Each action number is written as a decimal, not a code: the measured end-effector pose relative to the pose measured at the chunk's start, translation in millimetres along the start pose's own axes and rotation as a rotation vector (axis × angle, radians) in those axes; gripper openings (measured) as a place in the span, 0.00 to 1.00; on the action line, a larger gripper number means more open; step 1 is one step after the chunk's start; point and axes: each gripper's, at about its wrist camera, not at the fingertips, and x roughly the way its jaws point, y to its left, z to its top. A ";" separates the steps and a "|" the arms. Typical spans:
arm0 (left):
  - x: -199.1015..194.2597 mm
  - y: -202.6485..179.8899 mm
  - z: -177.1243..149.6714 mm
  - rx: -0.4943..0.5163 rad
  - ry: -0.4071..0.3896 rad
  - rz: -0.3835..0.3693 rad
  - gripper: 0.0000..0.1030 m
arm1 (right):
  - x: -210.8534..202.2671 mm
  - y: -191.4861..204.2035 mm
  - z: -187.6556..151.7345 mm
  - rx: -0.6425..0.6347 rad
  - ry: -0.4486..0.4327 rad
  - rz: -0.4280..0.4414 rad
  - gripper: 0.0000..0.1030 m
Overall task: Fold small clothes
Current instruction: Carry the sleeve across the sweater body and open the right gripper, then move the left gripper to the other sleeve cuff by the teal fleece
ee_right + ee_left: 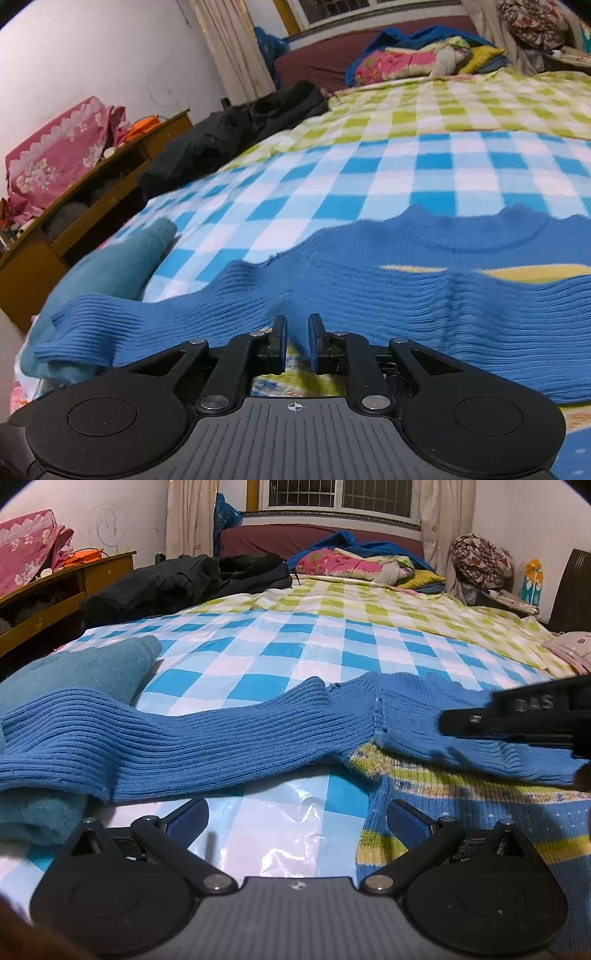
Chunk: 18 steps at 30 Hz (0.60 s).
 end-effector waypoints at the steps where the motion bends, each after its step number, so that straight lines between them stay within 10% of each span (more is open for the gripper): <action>1: -0.9 0.6 0.2 -0.004 -0.003 -0.001 1.00 | -3.7 -3.6 0.6 -0.002 -0.008 -0.020 0.14; 18: -5.1 26.7 0.4 -0.074 -0.026 0.040 1.00 | 9.9 -3.9 -8.9 -0.048 0.050 -0.135 0.14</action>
